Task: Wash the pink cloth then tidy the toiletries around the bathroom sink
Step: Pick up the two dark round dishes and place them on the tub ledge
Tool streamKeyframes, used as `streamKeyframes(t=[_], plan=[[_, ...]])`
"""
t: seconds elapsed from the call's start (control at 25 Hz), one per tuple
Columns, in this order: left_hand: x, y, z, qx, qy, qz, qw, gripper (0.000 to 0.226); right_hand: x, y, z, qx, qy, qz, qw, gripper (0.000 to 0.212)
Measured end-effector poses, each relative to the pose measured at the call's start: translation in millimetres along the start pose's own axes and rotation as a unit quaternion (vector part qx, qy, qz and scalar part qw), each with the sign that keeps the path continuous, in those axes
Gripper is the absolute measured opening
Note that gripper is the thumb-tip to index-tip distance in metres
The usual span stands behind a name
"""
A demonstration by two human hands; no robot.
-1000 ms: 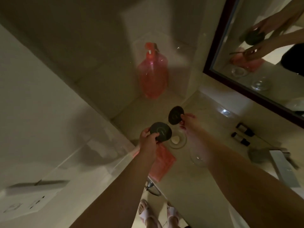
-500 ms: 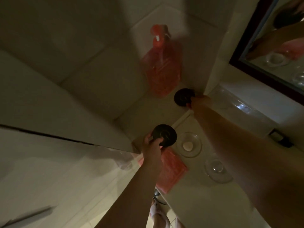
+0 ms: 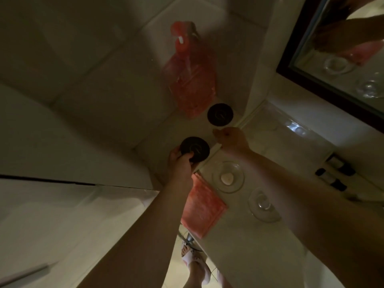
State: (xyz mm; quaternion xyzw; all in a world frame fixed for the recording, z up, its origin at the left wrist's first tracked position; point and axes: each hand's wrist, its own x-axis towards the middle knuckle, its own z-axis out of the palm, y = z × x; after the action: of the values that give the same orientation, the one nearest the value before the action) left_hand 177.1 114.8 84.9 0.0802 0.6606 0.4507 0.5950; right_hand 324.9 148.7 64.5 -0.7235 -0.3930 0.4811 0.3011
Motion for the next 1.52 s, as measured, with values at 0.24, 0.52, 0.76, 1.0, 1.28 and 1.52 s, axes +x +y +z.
streamKeyframes(t=[0.24,0.52,0.76,1.0,1.28,1.52], plan=[[19.9,20.4,21.5,0.015,-0.041,-0.011,0.999,0.053,-5.6,-3.0,1.4,0.127,-0.021,0.050,0.990,0.013],[45.4,14.0,29.6,0.094,-0.034,0.025,0.995,0.051,26.0,-9.1,16.4,0.087,0.012,0.075,0.993,0.024],[58.7,13.5,34.9,0.339,0.037,0.140,0.930,0.019,30.5,-5.7,26.0,-0.017,0.010,0.020,1.000,0.007],[71.5,15.6,30.2,0.438,0.050,0.223,0.869,0.010,18.4,-10.1,28.7,-0.060,0.037,-0.022,0.997,0.012],[60.6,19.5,18.2,0.486,0.050,0.197,0.850,0.035,9.9,-7.8,24.3,-0.077,0.033,-0.039,0.996,0.013],[23.5,19.9,-1.7,0.524,0.014,0.218,0.823,0.036,-29.3,16.9,0.3,-0.045,0.059,-0.050,0.996,0.013]])
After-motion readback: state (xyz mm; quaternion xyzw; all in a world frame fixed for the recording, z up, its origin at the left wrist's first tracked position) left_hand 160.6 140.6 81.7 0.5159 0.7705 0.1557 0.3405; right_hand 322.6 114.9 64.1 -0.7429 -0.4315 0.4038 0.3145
